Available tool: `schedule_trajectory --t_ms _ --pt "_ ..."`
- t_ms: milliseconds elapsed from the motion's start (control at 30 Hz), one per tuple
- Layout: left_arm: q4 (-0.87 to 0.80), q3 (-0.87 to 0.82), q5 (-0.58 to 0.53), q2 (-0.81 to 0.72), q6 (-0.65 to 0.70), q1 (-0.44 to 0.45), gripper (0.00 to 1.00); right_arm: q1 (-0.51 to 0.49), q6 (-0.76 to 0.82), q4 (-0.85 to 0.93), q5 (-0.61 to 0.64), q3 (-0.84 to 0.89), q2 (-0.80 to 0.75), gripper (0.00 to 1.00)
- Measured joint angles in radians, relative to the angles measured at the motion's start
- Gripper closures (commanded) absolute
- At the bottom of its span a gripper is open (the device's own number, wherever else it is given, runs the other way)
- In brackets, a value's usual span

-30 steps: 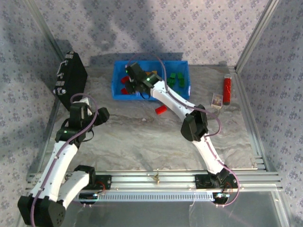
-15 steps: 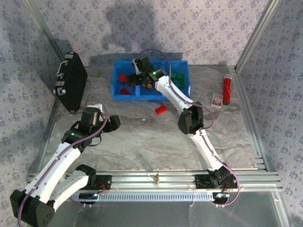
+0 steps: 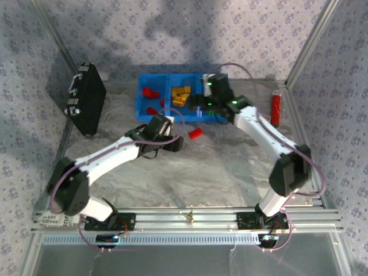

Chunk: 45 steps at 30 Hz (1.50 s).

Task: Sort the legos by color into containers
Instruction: Pick up the lego from the center of the table.

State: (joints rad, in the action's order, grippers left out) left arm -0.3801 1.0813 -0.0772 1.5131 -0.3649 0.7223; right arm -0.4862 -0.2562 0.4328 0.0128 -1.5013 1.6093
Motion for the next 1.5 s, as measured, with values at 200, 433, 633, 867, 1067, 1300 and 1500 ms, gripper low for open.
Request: schedule_trajectory --t_ms 200,433,633,867,1067,1300,1500 --pt "0.007 0.293 0.058 0.319 0.113 0.005 0.11 0.112 -0.017 -0.048 -0.006 0.284 -0.219 0.03" --pt "-0.053 0.48 0.085 0.537 0.202 0.024 0.11 0.185 -0.025 -0.05 -0.059 0.506 -0.371 0.02" --pt "-0.107 0.606 0.074 0.65 0.242 0.026 0.12 0.21 -0.024 -0.066 -0.1 0.555 -0.418 0.03" --pt "-0.168 0.73 0.04 0.764 0.269 0.026 0.24 0.219 -0.029 -0.082 -0.119 0.602 -0.438 0.03" --pt "-0.204 0.766 0.013 0.798 0.284 0.028 0.59 0.233 -0.034 -0.085 -0.124 0.624 -0.471 0.03" --pt "-0.138 0.569 -0.037 0.672 0.267 0.043 0.75 0.251 -0.047 -0.086 -0.131 0.641 -0.497 0.04" --pt "-0.123 0.357 -0.044 0.354 0.225 -0.047 0.74 0.251 -0.063 -0.094 -0.136 0.66 -0.517 0.05"
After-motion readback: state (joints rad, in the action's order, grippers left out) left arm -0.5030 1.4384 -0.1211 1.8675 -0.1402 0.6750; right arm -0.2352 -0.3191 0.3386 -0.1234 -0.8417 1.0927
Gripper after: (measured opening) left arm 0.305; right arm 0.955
